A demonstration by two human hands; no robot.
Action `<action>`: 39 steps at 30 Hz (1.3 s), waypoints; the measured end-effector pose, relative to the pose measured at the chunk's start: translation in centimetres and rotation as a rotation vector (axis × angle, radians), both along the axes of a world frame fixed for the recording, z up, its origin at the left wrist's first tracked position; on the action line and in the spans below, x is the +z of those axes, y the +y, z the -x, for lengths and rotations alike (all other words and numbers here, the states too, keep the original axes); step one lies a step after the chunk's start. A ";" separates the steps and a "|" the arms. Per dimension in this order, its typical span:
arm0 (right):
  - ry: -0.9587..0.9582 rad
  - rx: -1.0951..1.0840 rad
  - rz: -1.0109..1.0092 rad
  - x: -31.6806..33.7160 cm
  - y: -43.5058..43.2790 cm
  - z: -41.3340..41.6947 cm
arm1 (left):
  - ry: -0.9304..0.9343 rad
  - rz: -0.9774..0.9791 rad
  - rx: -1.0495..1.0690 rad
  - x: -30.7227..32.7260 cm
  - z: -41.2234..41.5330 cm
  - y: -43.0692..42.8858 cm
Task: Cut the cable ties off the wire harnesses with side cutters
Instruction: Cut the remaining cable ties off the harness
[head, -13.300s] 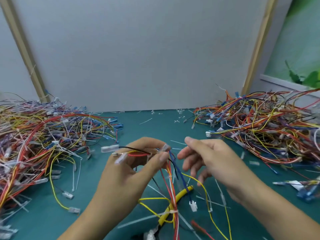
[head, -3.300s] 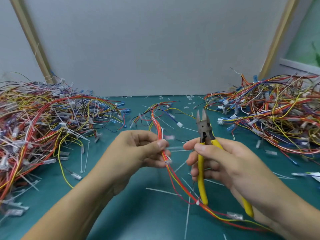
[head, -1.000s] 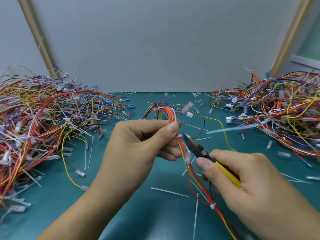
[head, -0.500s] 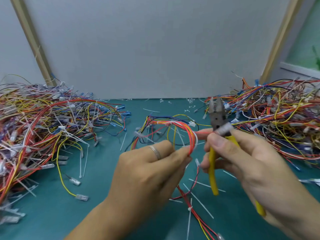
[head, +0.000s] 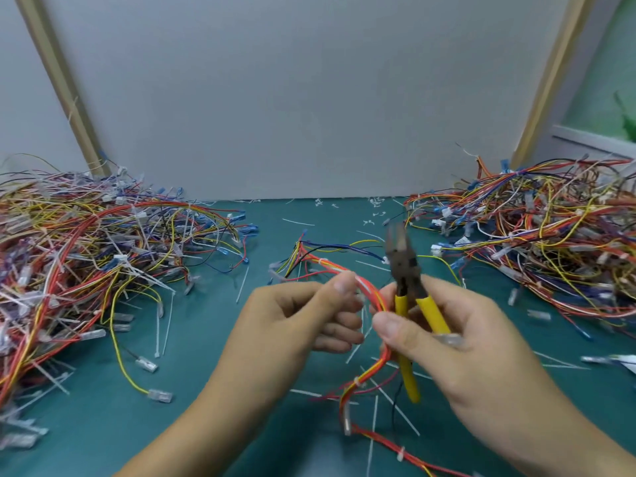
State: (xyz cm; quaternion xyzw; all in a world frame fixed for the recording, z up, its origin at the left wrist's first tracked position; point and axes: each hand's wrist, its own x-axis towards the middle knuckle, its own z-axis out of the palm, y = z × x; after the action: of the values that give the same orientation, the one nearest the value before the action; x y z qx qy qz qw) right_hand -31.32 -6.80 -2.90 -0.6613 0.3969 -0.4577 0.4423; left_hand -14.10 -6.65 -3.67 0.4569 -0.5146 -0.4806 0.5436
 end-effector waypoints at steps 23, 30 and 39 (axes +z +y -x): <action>0.178 0.047 0.011 -0.6 0.6 -0.3 | 0.113 -0.048 0.014 1.3 -2.1 -0.6; 0.137 0.062 0.007 0.4 0.3 0.5 | 0.013 0.258 0.040 1.5 -2.0 -0.1; 0.366 -0.026 0.113 0.8 0.8 0.3 | -0.149 0.420 0.084 1.6 -1.3 0.5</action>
State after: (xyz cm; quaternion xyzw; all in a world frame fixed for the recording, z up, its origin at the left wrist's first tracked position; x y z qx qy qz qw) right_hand -31.57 -5.99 -2.14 -0.7523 0.4528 -0.3569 0.3188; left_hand -12.83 -6.11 -2.03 0.3889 -0.6226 -0.3045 0.6069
